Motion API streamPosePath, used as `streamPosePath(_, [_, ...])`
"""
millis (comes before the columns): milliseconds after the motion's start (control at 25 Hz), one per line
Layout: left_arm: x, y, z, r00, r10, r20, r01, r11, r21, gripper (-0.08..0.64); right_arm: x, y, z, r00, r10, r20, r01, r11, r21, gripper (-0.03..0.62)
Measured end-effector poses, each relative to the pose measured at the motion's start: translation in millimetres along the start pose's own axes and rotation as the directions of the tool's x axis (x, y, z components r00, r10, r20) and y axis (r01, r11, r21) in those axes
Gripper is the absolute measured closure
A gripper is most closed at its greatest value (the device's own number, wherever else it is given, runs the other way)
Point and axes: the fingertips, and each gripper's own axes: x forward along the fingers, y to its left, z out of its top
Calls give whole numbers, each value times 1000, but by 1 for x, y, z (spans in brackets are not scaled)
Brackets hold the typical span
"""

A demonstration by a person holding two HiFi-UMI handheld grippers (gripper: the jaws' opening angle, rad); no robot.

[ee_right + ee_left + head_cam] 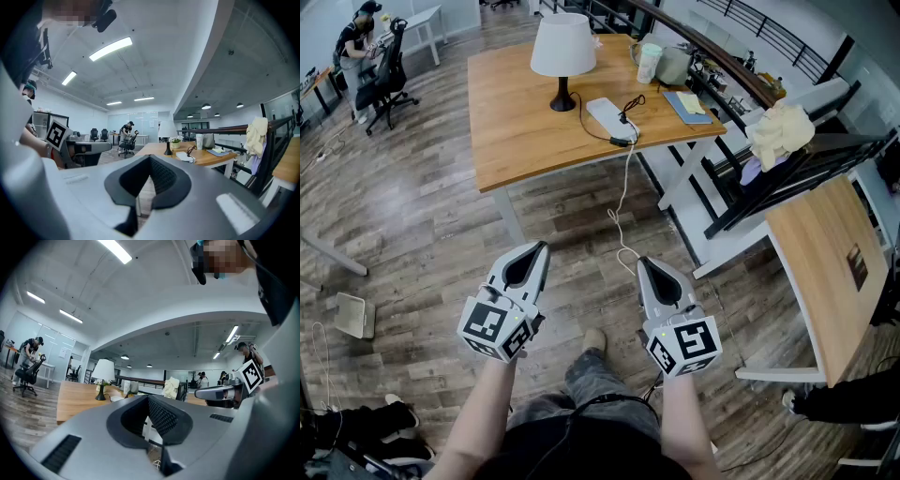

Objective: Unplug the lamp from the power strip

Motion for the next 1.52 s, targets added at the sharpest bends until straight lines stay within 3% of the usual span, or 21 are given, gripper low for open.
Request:
streamPosePath(440, [128, 39, 12, 1000, 27, 6, -27, 1000, -1, 563, 90, -102, 16, 1000, 31, -5, -31, 1000, -7, 584])
streamPosePath(680, [168, 53, 11, 998, 58, 16, -58, 998, -7, 563, 118, -145, 16, 999, 32, 23, -33, 998, 61, 584])
streamPosePath(1120, [230, 78, 13, 999, 36, -4, -36, 999, 9, 563, 172, -183, 16, 998, 65, 9, -65, 995, 79, 584])
streamPosePath(1520, [304, 119, 8, 997, -62, -42, 62, 998, -1, 563, 239, -210, 13, 999, 24, -21, -21, 995, 95, 584])
